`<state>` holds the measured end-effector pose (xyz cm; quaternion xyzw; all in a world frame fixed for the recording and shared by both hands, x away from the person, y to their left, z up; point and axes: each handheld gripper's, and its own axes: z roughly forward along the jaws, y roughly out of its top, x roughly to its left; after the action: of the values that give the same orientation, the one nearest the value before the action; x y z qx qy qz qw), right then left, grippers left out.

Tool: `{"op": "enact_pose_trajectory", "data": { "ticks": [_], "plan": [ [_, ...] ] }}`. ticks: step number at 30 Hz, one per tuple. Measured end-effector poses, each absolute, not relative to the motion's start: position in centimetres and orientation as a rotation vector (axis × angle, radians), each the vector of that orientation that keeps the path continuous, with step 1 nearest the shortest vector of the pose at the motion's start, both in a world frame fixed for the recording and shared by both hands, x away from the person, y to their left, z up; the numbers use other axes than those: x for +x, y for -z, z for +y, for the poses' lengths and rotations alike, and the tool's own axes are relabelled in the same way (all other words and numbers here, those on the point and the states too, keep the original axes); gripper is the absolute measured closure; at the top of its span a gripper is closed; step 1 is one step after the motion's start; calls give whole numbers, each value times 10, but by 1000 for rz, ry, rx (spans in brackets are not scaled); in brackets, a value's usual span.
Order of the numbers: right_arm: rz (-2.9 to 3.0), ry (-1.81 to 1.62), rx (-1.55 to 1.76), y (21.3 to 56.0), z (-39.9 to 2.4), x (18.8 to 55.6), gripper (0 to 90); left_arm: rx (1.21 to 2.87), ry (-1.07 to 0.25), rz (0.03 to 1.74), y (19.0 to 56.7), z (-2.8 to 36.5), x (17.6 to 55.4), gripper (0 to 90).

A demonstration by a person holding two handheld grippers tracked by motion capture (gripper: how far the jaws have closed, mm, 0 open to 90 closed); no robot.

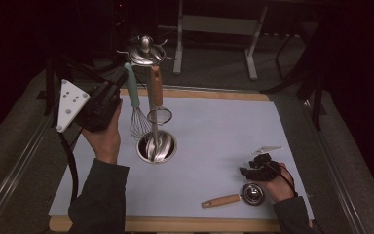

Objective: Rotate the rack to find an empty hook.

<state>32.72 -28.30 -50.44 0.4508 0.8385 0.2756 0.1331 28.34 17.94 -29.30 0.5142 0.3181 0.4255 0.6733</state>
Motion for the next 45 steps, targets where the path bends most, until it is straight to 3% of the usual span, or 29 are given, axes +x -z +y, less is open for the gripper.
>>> {"op": "enact_pose_trajectory", "data": {
  "ticks": [45],
  "plan": [
    [2420, -812, 1327, 504, -289, 327, 478, 1166, -971, 855, 285, 202, 322, 899]
  ]
}}
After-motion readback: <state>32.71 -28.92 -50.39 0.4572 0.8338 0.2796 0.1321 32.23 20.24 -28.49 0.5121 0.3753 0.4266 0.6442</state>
